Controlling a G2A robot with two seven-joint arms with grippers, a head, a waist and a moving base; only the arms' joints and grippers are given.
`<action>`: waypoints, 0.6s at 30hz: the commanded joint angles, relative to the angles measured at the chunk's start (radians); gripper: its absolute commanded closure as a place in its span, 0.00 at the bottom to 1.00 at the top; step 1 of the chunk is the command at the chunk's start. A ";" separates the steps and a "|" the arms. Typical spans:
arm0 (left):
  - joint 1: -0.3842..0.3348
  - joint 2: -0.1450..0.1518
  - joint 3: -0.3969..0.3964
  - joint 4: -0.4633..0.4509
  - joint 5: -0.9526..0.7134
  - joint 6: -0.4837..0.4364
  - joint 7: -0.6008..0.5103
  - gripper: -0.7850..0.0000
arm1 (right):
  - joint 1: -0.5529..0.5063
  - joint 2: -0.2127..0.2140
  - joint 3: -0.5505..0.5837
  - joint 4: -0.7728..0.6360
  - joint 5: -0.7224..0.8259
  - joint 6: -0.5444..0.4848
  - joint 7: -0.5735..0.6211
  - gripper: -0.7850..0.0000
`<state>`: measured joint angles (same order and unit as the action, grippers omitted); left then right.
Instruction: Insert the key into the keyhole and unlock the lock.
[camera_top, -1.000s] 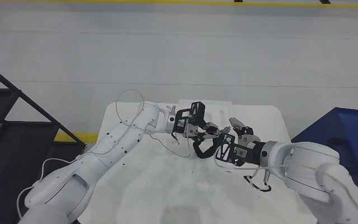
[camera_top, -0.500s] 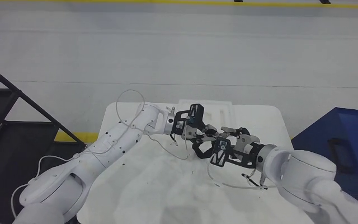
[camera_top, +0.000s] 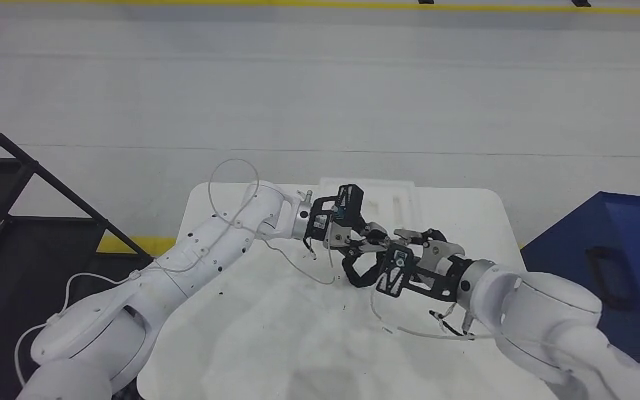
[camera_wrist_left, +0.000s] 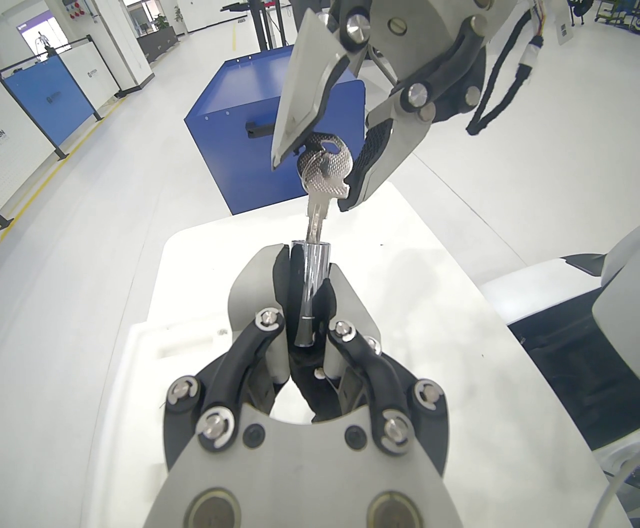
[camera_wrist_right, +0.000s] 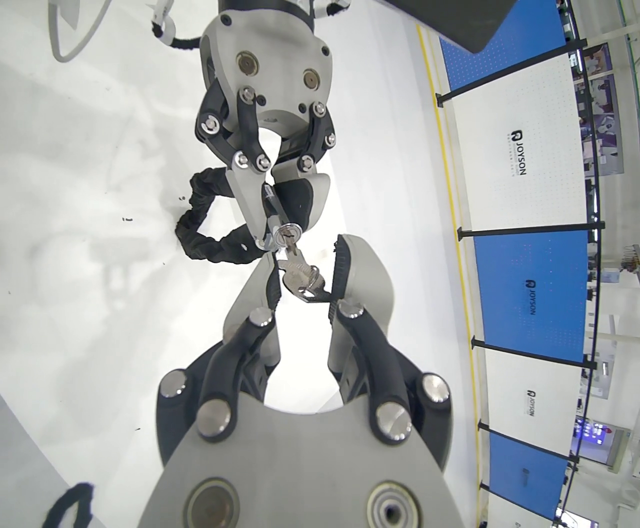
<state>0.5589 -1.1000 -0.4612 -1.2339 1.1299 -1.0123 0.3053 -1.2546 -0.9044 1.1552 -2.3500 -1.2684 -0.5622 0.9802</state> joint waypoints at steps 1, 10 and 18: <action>-0.001 -0.001 0.005 0.001 0.001 0.000 -0.001 1.00 | -0.004 0.000 0.008 0.000 0.023 0.013 0.010 1.00; -0.008 -0.010 0.023 0.004 -0.002 0.000 -0.009 1.00 | -0.004 -0.007 0.040 0.014 0.189 0.125 0.052 1.00; -0.014 -0.015 0.026 0.007 0.007 0.000 -0.003 1.00 | 0.001 -0.015 0.061 0.071 0.368 0.215 0.046 1.00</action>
<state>0.5454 -1.1151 -0.4343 -1.2267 1.1329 -1.0123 0.3005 -1.2548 -0.9181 1.2134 -2.2900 -0.9354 -0.3630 1.0189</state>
